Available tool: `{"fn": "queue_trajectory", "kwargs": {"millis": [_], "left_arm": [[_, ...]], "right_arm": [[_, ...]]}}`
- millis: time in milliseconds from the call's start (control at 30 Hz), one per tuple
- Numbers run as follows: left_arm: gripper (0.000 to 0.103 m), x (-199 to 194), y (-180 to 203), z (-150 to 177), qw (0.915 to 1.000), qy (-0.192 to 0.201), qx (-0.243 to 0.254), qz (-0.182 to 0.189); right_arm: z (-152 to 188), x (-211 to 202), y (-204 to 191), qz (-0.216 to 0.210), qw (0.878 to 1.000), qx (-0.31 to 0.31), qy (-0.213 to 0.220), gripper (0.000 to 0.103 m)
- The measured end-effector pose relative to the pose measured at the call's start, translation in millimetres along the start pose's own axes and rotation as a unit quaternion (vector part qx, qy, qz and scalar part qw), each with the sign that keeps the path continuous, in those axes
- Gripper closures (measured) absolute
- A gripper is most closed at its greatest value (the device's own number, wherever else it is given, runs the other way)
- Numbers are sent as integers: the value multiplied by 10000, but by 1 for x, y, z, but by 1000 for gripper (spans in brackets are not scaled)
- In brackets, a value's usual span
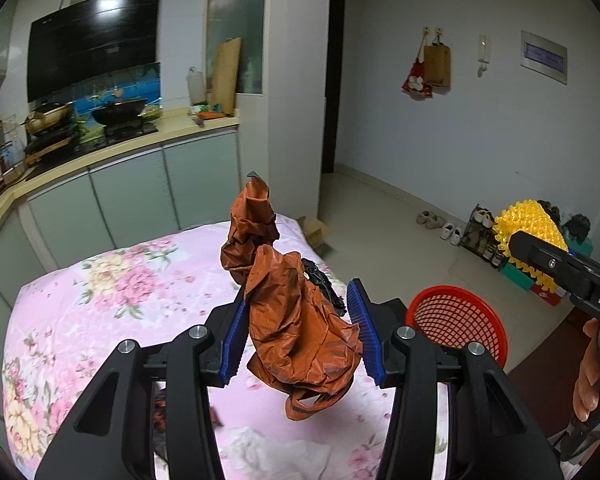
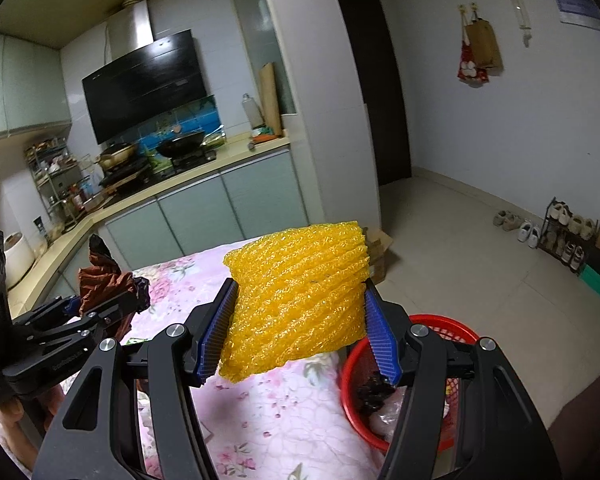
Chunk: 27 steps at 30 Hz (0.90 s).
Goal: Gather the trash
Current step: 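Carry both items over the red wastebasket and open both tools to drop them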
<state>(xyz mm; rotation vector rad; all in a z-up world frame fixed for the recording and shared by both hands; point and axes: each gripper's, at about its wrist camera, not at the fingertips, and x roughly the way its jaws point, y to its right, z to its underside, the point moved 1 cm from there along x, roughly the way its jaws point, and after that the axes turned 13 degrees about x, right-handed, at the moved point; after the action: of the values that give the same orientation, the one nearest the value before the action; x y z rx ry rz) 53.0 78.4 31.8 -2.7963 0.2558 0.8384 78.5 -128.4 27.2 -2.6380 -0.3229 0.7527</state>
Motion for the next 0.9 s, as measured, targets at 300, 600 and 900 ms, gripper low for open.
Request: {"fn": "queue_trajectory", "kwargs": {"millis": [300,600,900], "left_arm": [[57,27,28,-11,9994,-71,166,296],[57,55,54,-17,9977,-225,346,533],[57,75,78,-24,9951,-332,527,761]], "right_arm": [[-6,-3,30,303,9991,289,112,44],[-5,-2,56,548,9970,539,121,44],[-5,0,79,767,9940,774,114,44]]}}
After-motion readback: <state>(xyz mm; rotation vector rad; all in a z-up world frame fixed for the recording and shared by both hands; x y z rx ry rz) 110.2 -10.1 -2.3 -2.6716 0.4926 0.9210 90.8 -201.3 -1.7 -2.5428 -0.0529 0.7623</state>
